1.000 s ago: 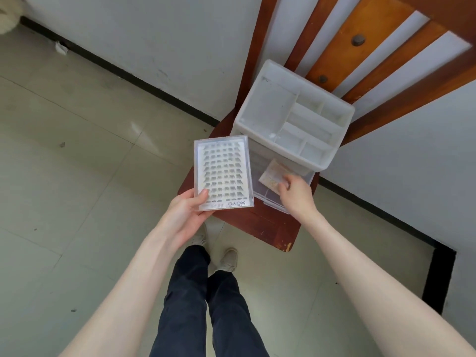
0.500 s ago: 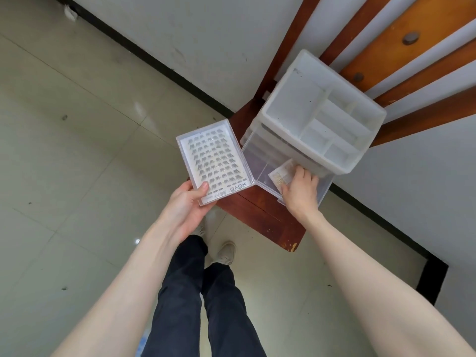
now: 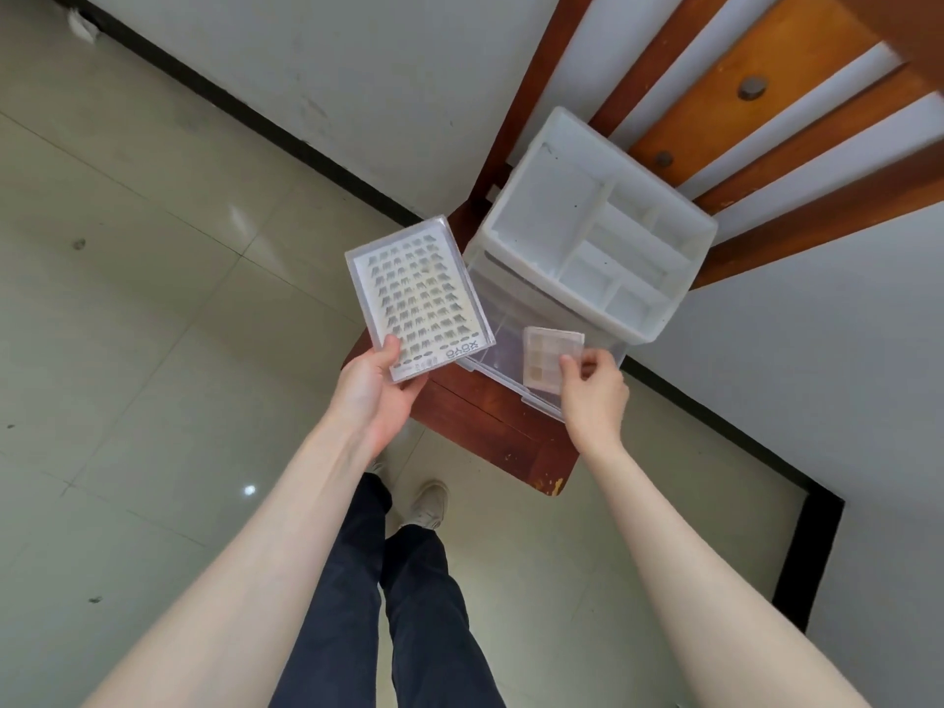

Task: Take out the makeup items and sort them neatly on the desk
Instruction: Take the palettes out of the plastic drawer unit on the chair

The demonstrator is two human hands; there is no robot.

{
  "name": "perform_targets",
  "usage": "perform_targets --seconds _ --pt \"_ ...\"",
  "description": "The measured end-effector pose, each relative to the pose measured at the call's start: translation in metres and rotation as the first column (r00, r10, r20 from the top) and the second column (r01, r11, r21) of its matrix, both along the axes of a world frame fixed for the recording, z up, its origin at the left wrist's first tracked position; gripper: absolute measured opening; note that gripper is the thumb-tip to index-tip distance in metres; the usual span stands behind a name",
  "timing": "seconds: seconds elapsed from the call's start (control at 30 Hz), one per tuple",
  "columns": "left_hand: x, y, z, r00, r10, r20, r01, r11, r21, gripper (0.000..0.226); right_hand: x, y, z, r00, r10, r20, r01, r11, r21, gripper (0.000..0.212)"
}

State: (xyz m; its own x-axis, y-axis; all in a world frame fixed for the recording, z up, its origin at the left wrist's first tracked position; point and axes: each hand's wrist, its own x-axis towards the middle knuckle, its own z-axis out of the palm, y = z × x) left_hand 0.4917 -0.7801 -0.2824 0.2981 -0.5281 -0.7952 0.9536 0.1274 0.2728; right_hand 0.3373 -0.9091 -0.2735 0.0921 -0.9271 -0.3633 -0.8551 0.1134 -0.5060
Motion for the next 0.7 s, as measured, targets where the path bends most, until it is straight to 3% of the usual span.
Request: perform_targets --seconds 0.07,0.13,0.23,0.33,0.43,0.6,0.7 --pt "-0.002 -0.005 0.006 0.999 0.008 -0.034 -0.009 1.000 -0.020 0.024 -0.010 0.003 0.010 0.919 -0.350 0.181 0.314 0.928 0.199 0.018" --pt "-0.003 -0.011 0.012 0.998 0.028 -0.060 -0.030 0.999 -0.025 0.024 -0.021 0.002 0.020 0.665 -0.692 0.279 0.544 0.706 0.454 0.017" --pt "-0.001 -0.021 0.019 0.996 0.047 -0.074 -0.050 0.998 -0.036 0.025 -0.034 0.001 0.032 0.322 -0.926 0.197 0.650 0.368 0.665 0.033" --pt "0.003 -0.030 0.021 0.998 0.031 -0.056 -0.035 0.996 -0.077 0.025 -0.042 -0.003 0.036 -0.015 -0.993 0.116 0.540 0.090 0.837 0.038" --pt "0.010 -0.043 0.018 1.000 -0.017 -0.019 0.016 0.997 -0.074 0.028 -0.044 -0.008 0.035 -0.245 -0.959 0.144 0.396 0.037 0.917 0.030" --pt "0.014 -0.060 0.007 0.996 -0.085 0.004 0.086 0.996 -0.041 0.030 -0.043 -0.026 0.031 -0.409 -0.894 0.182 0.289 0.062 0.955 0.047" --pt "0.015 -0.073 0.004 0.997 -0.067 -0.039 0.065 0.996 -0.060 0.039 -0.042 -0.038 0.028 -0.521 -0.835 0.179 0.196 0.088 0.977 0.047"
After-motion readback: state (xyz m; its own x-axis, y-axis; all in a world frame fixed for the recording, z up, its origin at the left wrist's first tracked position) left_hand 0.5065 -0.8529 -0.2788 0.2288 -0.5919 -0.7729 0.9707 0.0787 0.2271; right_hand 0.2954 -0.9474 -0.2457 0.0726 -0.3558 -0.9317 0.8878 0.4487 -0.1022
